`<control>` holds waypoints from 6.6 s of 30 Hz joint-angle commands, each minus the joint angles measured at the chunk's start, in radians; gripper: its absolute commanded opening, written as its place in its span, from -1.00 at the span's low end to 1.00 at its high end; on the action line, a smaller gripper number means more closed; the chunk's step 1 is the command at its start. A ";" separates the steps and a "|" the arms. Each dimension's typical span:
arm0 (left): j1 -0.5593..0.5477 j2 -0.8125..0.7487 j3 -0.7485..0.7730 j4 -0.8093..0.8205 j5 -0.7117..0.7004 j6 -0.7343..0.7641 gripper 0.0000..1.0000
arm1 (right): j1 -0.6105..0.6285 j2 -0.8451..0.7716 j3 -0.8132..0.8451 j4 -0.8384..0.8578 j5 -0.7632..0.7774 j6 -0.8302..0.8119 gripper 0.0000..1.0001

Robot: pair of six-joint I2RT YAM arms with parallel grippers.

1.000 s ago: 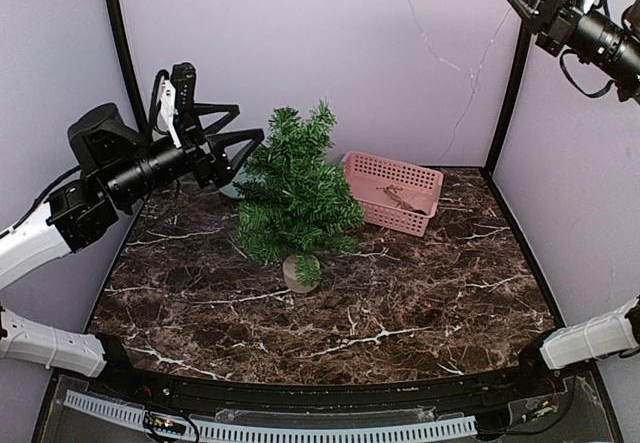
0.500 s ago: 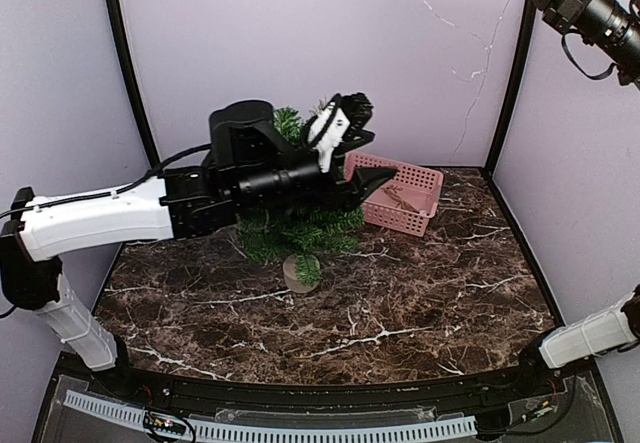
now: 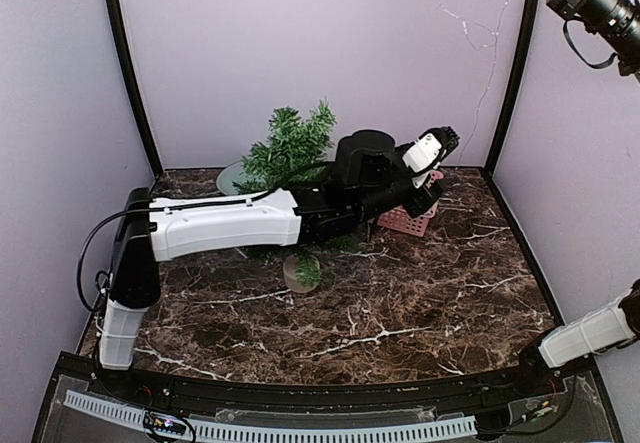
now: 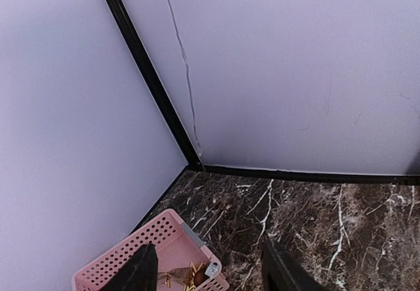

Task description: Decorate the small christmas tree

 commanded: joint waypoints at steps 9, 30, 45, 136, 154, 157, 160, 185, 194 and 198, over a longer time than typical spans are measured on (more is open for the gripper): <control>0.026 0.227 0.225 0.000 -0.021 -0.011 -0.05 | 0.006 -0.010 -0.021 0.052 -0.006 0.000 -1.00; 0.052 0.339 0.366 0.033 0.044 0.012 -0.52 | 0.006 -0.017 -0.049 0.065 -0.001 0.001 -1.00; 0.052 0.404 0.438 0.054 0.067 0.031 -0.75 | 0.006 -0.028 -0.066 0.080 -0.008 0.001 -1.00; -0.164 -0.537 -0.772 0.493 -0.072 -0.188 0.08 | 0.146 -0.214 -0.822 0.373 -0.429 0.228 -1.00; -0.163 -0.463 -0.708 0.608 -0.096 -0.179 -0.81 | 0.161 -0.234 -0.829 0.346 -0.411 0.204 -1.00; -0.163 -0.478 -0.727 0.604 -0.070 -0.183 -0.99 | 0.161 -0.241 -0.830 0.337 -0.388 0.191 -1.00; -0.163 -0.543 -0.797 0.594 -0.023 -0.206 -1.00 | 0.161 -0.250 -0.821 0.289 -0.326 0.154 -1.00; -0.162 -1.185 -1.196 0.229 -0.191 -0.222 -1.00 | 0.132 -0.286 -0.793 0.179 -0.018 0.017 -1.00; -0.162 -0.890 -1.022 0.274 0.056 -0.180 -1.00 | 0.133 -0.219 -0.780 0.351 -0.230 0.158 -1.00; -0.174 -0.729 -0.920 0.338 0.057 -0.146 -1.00 | 0.135 -0.201 -0.753 0.402 -0.352 0.224 -1.00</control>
